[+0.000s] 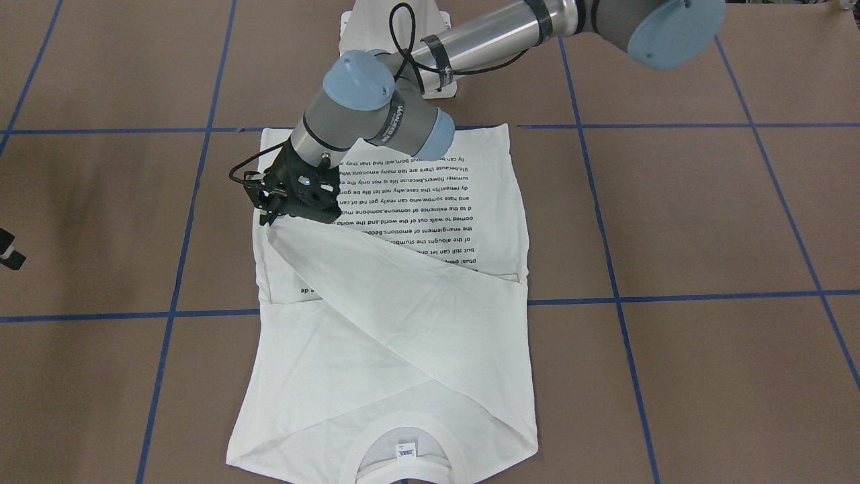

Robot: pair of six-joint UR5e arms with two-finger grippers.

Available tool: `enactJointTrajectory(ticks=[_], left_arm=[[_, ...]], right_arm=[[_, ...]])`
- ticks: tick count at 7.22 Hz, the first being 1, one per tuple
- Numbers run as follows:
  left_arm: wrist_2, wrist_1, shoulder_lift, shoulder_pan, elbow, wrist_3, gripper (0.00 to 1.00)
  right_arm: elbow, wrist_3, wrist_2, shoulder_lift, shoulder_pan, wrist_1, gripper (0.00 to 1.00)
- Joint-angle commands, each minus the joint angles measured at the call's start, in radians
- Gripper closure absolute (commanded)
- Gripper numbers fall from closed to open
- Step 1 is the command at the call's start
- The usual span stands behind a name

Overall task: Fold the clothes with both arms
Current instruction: 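Fold the grasped sleeve across the shirt body with the left gripper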

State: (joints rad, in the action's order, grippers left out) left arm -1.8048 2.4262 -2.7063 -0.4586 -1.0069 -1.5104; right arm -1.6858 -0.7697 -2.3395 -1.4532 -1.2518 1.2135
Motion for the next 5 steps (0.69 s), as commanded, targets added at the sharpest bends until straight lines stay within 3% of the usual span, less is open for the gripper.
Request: enactJointTrajectory(ticks=[1, 2, 3, 4, 5], left_arm=[[0.045, 0.011, -0.006, 0.003, 0.021, -0.004, 0.62], [0.045, 0.013, -0.009, 0.003, 0.018, -0.040, 0.24], [0.045, 0.020, -0.010, -0.002, 0.005, -0.080, 0.16], [0.030, 0.004, 0.002, -0.020, -0.077, -0.112, 0.17], [-0.029, -0.074, 0.061, -0.046, -0.188, -0.113, 0.17]], right_arm=[[-0.002, -0.006, -0.009, -0.007, 0.000, 0.000, 0.00], [-0.009, -0.019, -0.006, -0.004, 0.002, 0.000, 0.00], [-0.027, -0.052, -0.006, -0.003, 0.026, -0.002, 0.00], [-0.114, -0.238, 0.012, -0.003, 0.119, -0.005, 0.00], [-0.237, -0.511, 0.155, -0.004, 0.261, -0.003, 0.00]])
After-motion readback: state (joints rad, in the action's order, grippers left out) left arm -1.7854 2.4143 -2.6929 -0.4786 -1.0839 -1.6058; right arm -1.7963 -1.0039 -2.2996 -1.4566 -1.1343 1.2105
